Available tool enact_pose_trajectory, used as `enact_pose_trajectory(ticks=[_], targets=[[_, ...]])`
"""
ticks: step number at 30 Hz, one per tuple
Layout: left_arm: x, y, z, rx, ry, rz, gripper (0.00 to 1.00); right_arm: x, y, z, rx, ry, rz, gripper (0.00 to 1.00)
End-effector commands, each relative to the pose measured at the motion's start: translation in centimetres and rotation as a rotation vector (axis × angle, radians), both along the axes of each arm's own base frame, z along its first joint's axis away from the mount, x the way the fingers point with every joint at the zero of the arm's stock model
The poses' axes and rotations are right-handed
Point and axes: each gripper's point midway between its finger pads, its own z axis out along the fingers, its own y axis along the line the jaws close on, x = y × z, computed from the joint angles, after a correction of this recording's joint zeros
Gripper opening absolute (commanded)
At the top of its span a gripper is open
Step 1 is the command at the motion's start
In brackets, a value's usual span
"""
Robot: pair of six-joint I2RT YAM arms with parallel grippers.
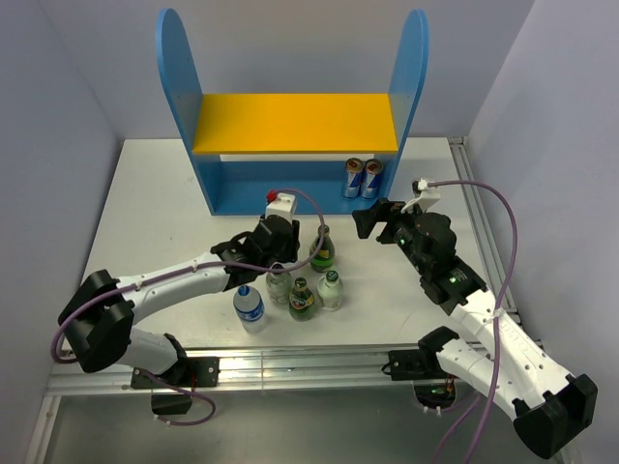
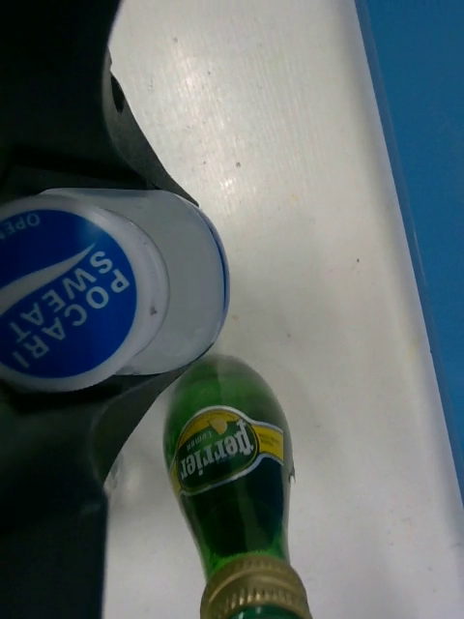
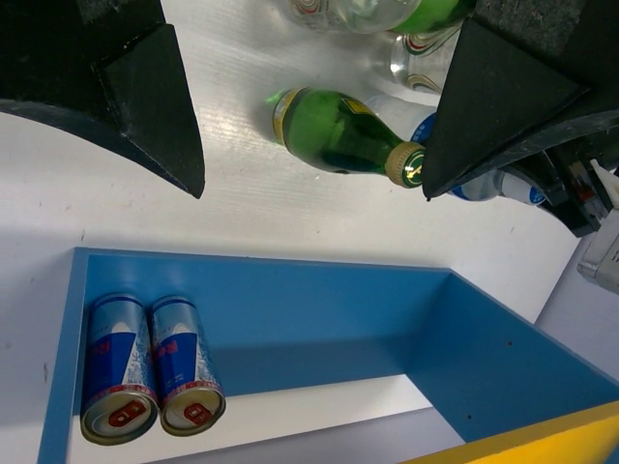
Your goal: Place and organize the beverage onto the shelf
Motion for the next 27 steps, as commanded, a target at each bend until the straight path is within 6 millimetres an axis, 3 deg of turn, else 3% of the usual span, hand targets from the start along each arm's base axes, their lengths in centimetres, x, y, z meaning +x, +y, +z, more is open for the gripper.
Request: enact_pose_trajectory(ticks=[1,2,3,7,8,10,11,13,14,16,17,18,19,22,23,27], targets=[[1.0,0.3,2.6,-0.014,-0.048,0.051,0.22,0.1,-0.3,0.8,0.01,-0.03,-0.022,0.99],[1.2,0.2,3.8,-0.023,-0.067,0.054,0.07,0.2,-0.3,0.7,0.009,-0.029,-0.024,1.0],[1.4,0.4,4.4,-0.02,-0.071,0.063,0.02,0.2,-0.3,0.8,0.01,-0.032,-0.025,1.0],[2.4,1.1,8.9,0.01,-0.129,0.106,0.0,0.2,-0.3,0.9,0.013,-0.034,-0.027,1.0],[2.8,1.0,11.3,0.009,-0.157,0.107,0.0,0.2,-0.4,0.7,0.013,-0.031,-0.029,1.0],[3.3,1.3,14.2,0.016,-0.198,0.12,0.0,0.2,-0.4,1.0,0.016,-0.037,-0.031,1.0],[4.0,1.1,17.7,-0.005,-0.25,0.132,0.0,0.2,-0.4,1.0,0.016,-0.038,-0.032,0.99],[4.4,1.5,20.3,0.011,-0.271,0.137,0.0,0.1,-0.4,1.1,0.019,-0.043,-0.029,1.0],[5.0,1.5,23.7,-0.011,-0.319,0.148,0.0,0.1,-0.5,1.3,0.021,-0.047,-0.031,0.99],[5.4,1.9,26.0,0.007,-0.337,0.147,0.0,0.1,-0.5,1.2,0.021,-0.047,-0.031,1.0],[6.1,2.0,28.9,-0.002,-0.379,0.154,0.0,0.1,-0.5,1.3,0.022,-0.048,-0.031,1.0],[6.5,2.5,30.1,0.006,-0.398,0.173,0.0,0.1,-0.4,1.3,0.024,-0.048,-0.029,0.99],[6.3,3.2,33.3,-0.024,-0.434,0.18,0.0,0.0,-0.5,1.4,0.025,-0.051,-0.032,0.99],[8.0,3.7,34.6,0.028,-0.439,0.185,0.0,0.0,-0.5,1.5,0.028,-0.054,-0.031,0.99],[8.4,4.0,36.8,0.006,-0.48,0.198,0.0,0.0,-0.6,1.4,0.03,-0.054,-0.033,0.99],[9.4,6.1,39.7,-0.017,-0.559,0.245,0.0,-0.2,-0.7,1.4,0.032,-0.058,-0.036,0.99]])
